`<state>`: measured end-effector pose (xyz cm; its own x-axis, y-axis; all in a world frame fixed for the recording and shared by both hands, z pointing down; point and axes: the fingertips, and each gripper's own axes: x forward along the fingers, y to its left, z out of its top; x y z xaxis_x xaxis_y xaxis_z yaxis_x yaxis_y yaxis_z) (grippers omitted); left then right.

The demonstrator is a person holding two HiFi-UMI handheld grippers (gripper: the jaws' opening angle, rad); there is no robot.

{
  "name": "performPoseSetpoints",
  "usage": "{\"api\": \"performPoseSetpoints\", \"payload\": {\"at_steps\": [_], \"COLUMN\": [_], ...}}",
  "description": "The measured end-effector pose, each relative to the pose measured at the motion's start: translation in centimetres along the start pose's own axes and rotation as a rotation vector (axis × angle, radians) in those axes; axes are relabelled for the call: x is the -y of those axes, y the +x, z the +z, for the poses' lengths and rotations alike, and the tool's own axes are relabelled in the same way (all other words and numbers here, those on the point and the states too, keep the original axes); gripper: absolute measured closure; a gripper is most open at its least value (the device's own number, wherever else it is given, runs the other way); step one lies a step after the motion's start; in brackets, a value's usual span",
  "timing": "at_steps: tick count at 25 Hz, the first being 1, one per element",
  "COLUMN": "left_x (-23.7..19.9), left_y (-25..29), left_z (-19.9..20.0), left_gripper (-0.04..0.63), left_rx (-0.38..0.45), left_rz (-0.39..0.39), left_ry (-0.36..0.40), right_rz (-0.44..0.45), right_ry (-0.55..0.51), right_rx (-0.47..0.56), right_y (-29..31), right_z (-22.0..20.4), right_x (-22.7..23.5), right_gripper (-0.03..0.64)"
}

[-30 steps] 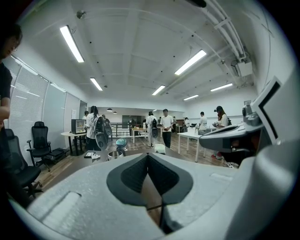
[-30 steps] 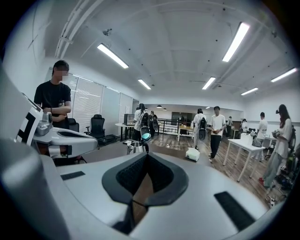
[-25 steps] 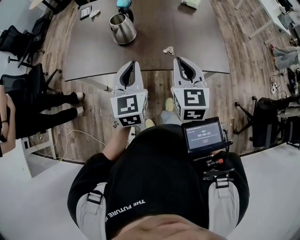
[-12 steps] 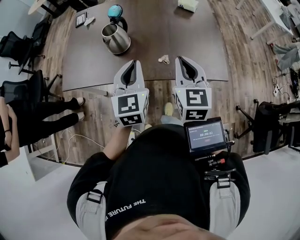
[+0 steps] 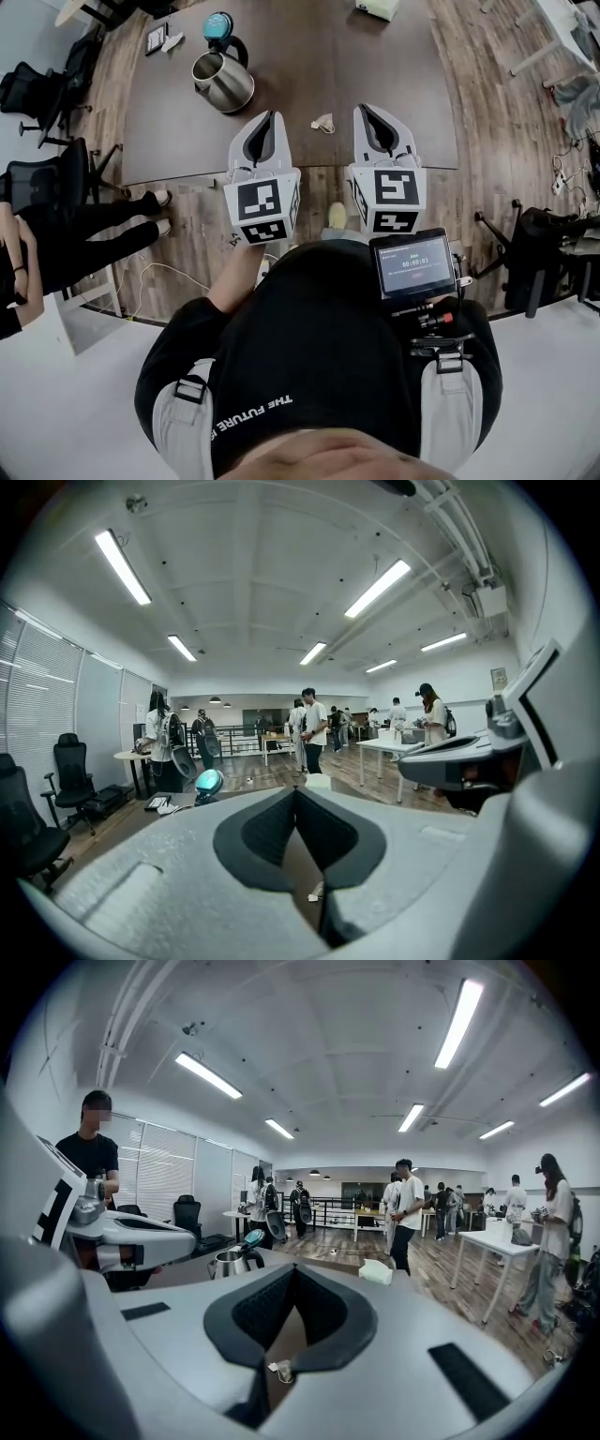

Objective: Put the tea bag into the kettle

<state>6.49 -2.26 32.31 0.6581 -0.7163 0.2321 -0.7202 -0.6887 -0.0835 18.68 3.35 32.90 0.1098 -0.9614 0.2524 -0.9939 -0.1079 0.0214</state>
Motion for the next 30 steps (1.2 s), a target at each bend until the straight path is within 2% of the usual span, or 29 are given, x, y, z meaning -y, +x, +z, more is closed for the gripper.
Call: {"api": "performPoseSetpoints", "payload": {"at_steps": [13,30], "left_x": [1.5,0.7], "left_y": [5.7,4.5], "left_z": [0.4,1.3], "left_gripper": [0.592,0.592], "left_rx": [-0.031,-0.011], "left_rz": [0.039,0.094], "left_ry": [0.013,0.030], "right_rz": [0.045,0.106], "right_ry": [0.020,0.006], "right_rx": [0.004,0.034], "right_y": [4.0,4.2], "right_z": [0.0,1.2], "right_x": [4.6,3.6], "right_gripper": [0.611,0.611]}}
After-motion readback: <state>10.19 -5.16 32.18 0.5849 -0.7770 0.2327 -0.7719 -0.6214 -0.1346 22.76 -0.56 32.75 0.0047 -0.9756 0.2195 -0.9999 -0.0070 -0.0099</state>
